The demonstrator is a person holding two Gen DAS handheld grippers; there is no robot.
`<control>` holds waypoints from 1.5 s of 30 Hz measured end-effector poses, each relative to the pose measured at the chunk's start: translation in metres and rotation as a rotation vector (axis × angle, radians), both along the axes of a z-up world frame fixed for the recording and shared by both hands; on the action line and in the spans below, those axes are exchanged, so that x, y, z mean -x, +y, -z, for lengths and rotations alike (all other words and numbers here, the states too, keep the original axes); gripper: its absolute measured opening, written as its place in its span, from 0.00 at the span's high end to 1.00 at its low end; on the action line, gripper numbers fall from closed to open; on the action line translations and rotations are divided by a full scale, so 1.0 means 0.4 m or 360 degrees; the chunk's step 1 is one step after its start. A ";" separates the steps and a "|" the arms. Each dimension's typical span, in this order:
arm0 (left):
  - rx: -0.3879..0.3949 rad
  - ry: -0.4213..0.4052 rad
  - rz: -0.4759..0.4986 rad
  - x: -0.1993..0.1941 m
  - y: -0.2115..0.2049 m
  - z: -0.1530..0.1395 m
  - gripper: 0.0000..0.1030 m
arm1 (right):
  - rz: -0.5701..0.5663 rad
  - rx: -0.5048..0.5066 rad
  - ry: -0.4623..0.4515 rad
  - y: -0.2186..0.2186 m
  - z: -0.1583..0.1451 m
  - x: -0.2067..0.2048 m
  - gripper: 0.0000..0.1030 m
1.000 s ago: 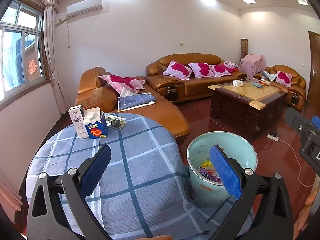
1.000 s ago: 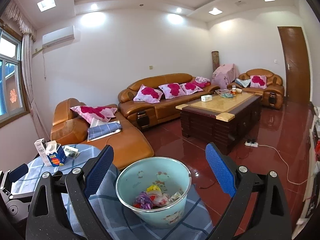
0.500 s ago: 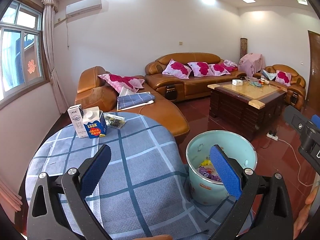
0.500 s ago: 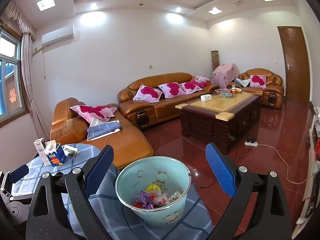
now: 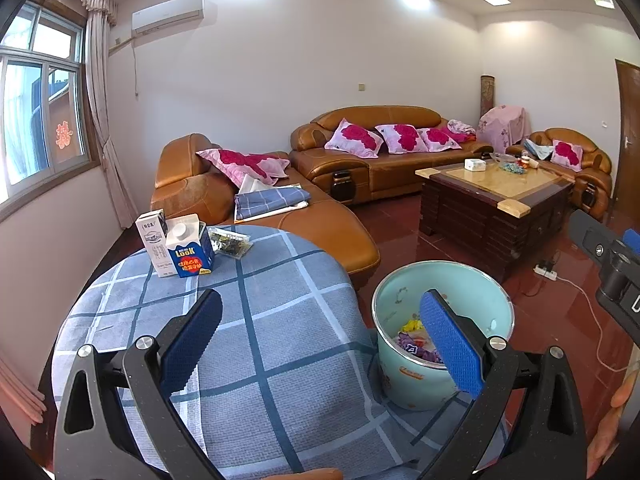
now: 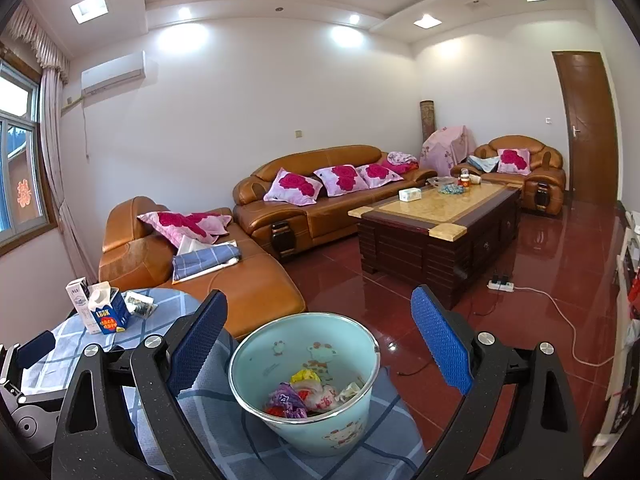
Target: Collect trash
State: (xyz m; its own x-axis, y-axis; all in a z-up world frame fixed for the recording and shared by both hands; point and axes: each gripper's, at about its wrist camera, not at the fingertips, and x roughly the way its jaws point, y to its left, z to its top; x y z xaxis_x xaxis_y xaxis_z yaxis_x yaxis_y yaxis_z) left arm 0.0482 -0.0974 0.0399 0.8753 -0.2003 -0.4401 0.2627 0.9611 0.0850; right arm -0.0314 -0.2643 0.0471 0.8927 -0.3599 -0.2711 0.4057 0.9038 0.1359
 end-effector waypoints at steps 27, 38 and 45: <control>-0.0025 0.0025 0.0018 -0.007 -0.005 0.000 0.08 | 0.0029 -0.0008 -0.0013 -0.012 0.006 0.009 0.11; -0.0015 0.0079 0.0012 -0.019 -0.006 0.006 0.06 | 0.0027 -0.0014 0.0011 -0.014 0.006 0.006 0.11; 0.0011 0.0117 -0.0072 -0.054 0.031 0.010 0.06 | 0.0011 -0.0015 0.0050 -0.005 0.021 -0.007 0.11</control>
